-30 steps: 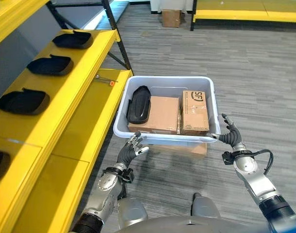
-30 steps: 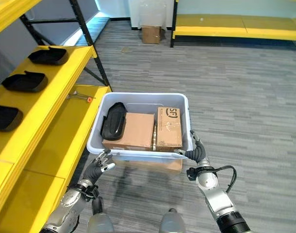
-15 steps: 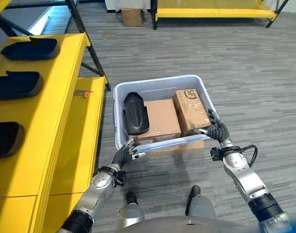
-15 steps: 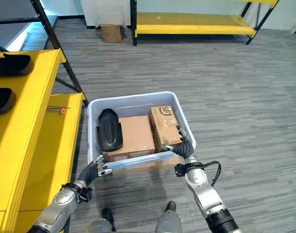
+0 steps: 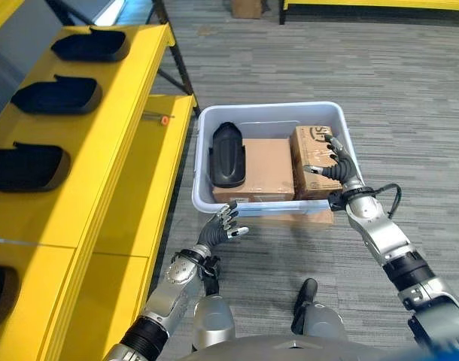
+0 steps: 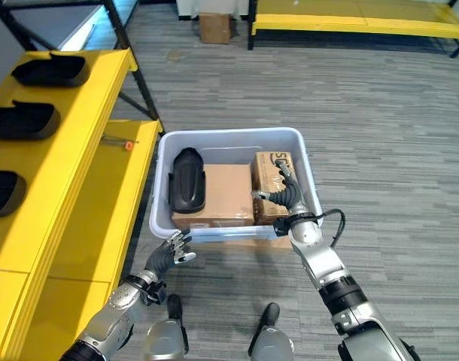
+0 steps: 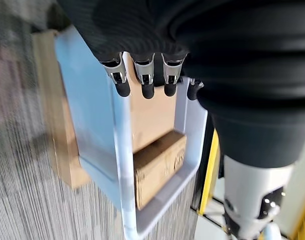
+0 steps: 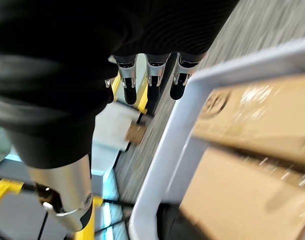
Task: Move parts from the plastic box to the shelf.
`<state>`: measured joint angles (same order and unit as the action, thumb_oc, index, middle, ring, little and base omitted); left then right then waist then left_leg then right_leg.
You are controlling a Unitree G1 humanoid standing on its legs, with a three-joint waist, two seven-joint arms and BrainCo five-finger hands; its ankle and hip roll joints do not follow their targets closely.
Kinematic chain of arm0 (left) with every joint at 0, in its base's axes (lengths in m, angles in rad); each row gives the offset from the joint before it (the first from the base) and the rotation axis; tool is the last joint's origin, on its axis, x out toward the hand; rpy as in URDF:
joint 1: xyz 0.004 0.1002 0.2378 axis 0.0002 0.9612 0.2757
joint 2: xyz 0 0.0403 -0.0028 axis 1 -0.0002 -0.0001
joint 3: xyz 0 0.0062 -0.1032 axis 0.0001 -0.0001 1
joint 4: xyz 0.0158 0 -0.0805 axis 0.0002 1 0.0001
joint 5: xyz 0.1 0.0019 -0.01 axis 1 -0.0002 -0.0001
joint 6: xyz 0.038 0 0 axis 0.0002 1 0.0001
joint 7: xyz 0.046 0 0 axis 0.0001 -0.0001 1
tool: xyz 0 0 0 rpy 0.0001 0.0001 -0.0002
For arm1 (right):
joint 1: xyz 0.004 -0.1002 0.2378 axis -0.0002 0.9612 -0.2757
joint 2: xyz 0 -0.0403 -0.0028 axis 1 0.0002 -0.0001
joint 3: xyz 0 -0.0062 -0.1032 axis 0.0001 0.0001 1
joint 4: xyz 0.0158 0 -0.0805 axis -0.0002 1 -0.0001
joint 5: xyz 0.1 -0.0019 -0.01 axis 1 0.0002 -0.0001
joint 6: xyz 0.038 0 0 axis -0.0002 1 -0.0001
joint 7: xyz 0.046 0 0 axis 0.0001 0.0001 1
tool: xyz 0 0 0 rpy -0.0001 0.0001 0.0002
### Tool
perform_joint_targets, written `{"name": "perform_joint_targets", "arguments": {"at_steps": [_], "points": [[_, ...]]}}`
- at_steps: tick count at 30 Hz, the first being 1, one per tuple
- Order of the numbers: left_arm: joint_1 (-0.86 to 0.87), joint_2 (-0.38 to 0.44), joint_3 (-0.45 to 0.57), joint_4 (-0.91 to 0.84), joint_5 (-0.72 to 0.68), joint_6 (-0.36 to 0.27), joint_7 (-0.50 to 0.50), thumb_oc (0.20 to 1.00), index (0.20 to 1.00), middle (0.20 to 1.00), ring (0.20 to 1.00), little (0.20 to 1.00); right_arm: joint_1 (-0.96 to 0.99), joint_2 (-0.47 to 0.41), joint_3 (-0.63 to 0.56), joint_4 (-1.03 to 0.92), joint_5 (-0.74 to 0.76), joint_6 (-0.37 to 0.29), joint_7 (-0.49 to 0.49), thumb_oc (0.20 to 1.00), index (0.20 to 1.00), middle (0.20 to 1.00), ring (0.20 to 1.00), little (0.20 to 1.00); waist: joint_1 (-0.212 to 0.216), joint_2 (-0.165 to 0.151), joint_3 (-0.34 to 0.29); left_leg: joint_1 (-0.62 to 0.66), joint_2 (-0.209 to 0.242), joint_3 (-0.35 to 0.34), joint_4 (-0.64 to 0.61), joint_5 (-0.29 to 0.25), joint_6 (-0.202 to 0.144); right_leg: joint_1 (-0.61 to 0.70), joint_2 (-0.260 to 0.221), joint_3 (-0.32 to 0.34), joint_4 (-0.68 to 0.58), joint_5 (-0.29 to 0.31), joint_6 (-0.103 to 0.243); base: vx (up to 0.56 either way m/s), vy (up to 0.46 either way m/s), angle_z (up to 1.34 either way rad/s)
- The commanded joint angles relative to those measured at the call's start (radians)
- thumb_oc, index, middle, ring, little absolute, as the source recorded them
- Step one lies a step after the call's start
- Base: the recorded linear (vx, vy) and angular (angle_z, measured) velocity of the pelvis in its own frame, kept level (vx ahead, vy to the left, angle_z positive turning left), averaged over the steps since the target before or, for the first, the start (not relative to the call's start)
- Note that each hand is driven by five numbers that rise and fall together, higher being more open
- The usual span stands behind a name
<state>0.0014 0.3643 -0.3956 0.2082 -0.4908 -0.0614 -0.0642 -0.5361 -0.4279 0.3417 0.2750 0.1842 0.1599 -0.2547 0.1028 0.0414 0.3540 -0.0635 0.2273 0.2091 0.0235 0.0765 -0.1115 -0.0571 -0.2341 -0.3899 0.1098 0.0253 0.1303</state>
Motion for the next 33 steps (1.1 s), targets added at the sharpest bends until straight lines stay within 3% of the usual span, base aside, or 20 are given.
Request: {"name": "perform_joint_targets", "arguments": {"at_steps": [1,5,13,16,20,21,27,30,31,33], "points": [[-0.035,0.064,-0.024,-0.108,-0.004,-0.073,0.011,1.000,1.000,1.000,1.000,1.000,-0.110,0.008,-0.008,0.002,0.049,0.010,-0.017,1.000,1.000,1.000,1.000,1.000,0.031,-0.023,0.035,-0.011,0.010,-0.064,0.036,-0.024,-0.011,-0.018,-0.015,0.040,0.106,-0.070,-0.004,-0.03,0.069,0.35],[-0.068,0.087,-0.041,-0.122,0.001,-0.091,0.035,1.000,1.000,1.000,1.000,1.000,-0.208,0.004,-0.017,0.087,0.096,0.036,-0.046,1.000,1.000,1.000,1.000,1.000,0.060,-0.011,0.068,-0.055,-0.009,-0.093,0.054,-0.029,-0.005,-0.047,-0.025,0.037,0.128,-0.077,-0.003,-0.02,0.082,0.25],[-0.116,0.133,-0.051,-0.194,0.013,-0.139,0.085,1.000,1.000,1.000,1.000,1.000,-0.365,0.017,-0.029,0.312,0.091,0.016,-0.107,1.000,1.000,1.000,1.000,1.000,0.120,0.006,0.138,-0.149,-0.045,-0.134,0.084,-0.027,0.010,-0.109,-0.036,0.027,0.172,-0.089,-0.003,-0.04,0.047,0.22],[-0.139,0.146,-0.058,-0.244,0.010,-0.131,0.108,1.000,1.000,1.000,1.000,1.000,-0.416,0.022,-0.029,0.431,0.088,0.010,-0.184,1.000,1.000,1.000,1.000,1.000,0.139,0.008,0.166,-0.187,-0.060,-0.146,0.100,-0.029,0.016,-0.132,-0.040,0.024,0.190,-0.096,-0.001,-0.04,0.024,0.13],[-0.151,0.155,-0.077,-0.276,0.008,-0.128,0.113,1.000,1.000,1.000,1.000,1.000,-0.459,0.000,-0.023,0.496,-0.156,-0.039,-0.283,1.000,1.000,1.000,1.000,1.000,0.145,0.014,0.166,-0.223,-0.069,-0.152,0.106,-0.029,0.021,-0.158,-0.037,0.025,0.192,-0.096,0.002,-0.02,0.025,0.09],[-0.160,0.154,-0.096,-0.290,-0.017,-0.124,0.121,1.000,1.000,1.000,1.000,1.000,-0.492,-0.026,0.006,0.515,-0.336,-0.047,-0.321,1.000,1.000,1.000,1.000,1.000,0.145,0.023,0.166,-0.245,-0.077,-0.156,0.111,-0.028,0.025,-0.178,-0.040,0.029,0.197,-0.096,0.005,-0.03,0.055,0.04],[-0.186,0.150,-0.145,-0.275,-0.057,-0.143,0.151,1.000,1.000,1.000,1.000,1.000,-0.581,-0.080,0.120,0.602,-0.397,-0.002,-0.387,1.000,1.000,1.000,1.000,1.000,0.149,0.047,0.166,-0.318,-0.092,-0.163,0.124,-0.021,0.030,-0.247,-0.046,0.035,0.217,-0.099,0.007,-0.02,0.031,0.04],[-0.189,0.148,-0.161,-0.268,-0.077,-0.141,0.152,1.000,1.000,1.000,1.000,1.000,-0.644,-0.095,0.161,0.629,-0.567,-0.008,-0.505,1.000,1.000,1.000,1.000,1.000,0.157,0.060,0.166,-0.356,-0.097,-0.167,0.133,-0.019,0.032,-0.286,-0.049,0.033,0.238,-0.103,0.005,-0.02,0.047,-0.02],[-0.186,0.140,-0.179,-0.248,-0.091,-0.160,0.149,1.000,1.000,1.000,1.000,1.000,-0.695,-0.119,0.210,0.611,-0.742,-0.061,-0.606,1.000,1.000,1.000,1.000,1.000,0.162,0.069,0.166,-0.384,-0.102,-0.167,0.141,-0.015,0.034,-0.319,-0.054,0.033,0.261,-0.109,0.005,-0.03,0.084,0.03],[-0.173,0.147,-0.189,-0.229,-0.097,-0.172,0.122,1.000,1.000,1.000,1.000,1.000,-0.722,-0.162,0.279,0.539,-0.822,-0.113,-0.614,1.000,1.000,1.000,1.000,1.000,0.165,0.072,0.166,-0.404,-0.110,-0.173,0.152,-0.017,0.035,-0.341,-0.060,0.033,0.276,-0.113,0.007,-0.01,0.057,0.04]]}}
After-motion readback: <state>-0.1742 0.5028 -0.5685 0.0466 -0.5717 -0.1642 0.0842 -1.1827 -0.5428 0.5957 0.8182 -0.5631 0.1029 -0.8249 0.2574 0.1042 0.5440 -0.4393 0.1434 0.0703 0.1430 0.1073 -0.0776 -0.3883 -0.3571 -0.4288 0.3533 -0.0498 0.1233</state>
